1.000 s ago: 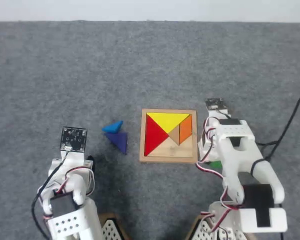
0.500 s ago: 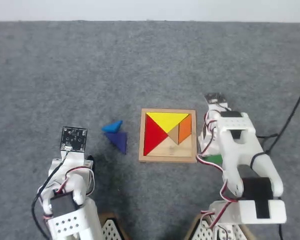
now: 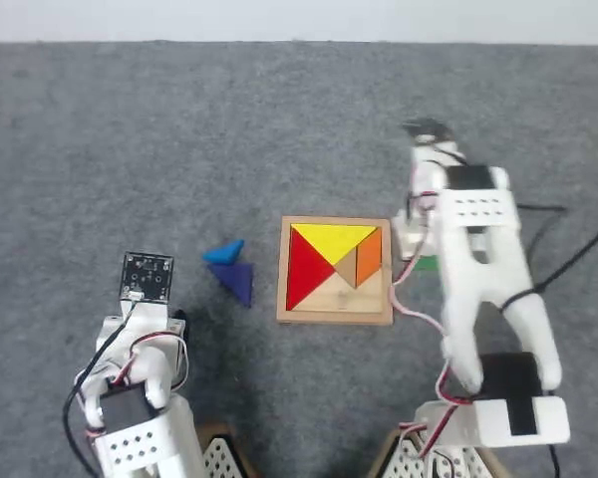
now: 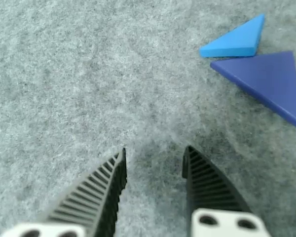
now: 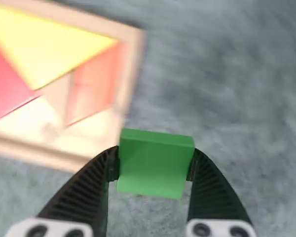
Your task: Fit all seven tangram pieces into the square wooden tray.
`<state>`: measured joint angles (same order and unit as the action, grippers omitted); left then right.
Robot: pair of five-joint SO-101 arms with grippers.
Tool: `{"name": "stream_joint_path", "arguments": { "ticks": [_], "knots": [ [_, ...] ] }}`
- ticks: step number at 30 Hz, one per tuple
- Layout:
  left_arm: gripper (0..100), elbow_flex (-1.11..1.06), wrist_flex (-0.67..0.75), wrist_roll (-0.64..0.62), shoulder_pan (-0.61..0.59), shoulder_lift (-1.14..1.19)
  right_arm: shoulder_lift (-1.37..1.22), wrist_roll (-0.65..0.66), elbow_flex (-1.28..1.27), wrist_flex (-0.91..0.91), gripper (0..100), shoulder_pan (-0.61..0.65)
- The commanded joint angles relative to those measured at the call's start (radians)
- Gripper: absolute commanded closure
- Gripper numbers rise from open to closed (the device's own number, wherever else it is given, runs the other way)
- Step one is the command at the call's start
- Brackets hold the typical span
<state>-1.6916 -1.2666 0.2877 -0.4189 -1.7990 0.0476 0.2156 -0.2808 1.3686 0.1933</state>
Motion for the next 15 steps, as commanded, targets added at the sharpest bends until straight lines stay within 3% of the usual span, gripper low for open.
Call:
{"name": "stream_joint_path", "arguments": {
  "ticks": [1,7,15],
  "knots": [
    [81,0.007,-0.005,0.015,0.0,-0.018,0.005,0.127,0.029,0.001,92.0,0.189],
    [81,0.007,-0.005,0.015,0.0,-0.018,0.004,0.341,-0.135,-0.156,92.0,0.476],
    [81,0.007,-0.005,0.015,0.0,-0.018,0.002,0.351,-0.279,-0.328,92.0,0.503]
  ]
}}
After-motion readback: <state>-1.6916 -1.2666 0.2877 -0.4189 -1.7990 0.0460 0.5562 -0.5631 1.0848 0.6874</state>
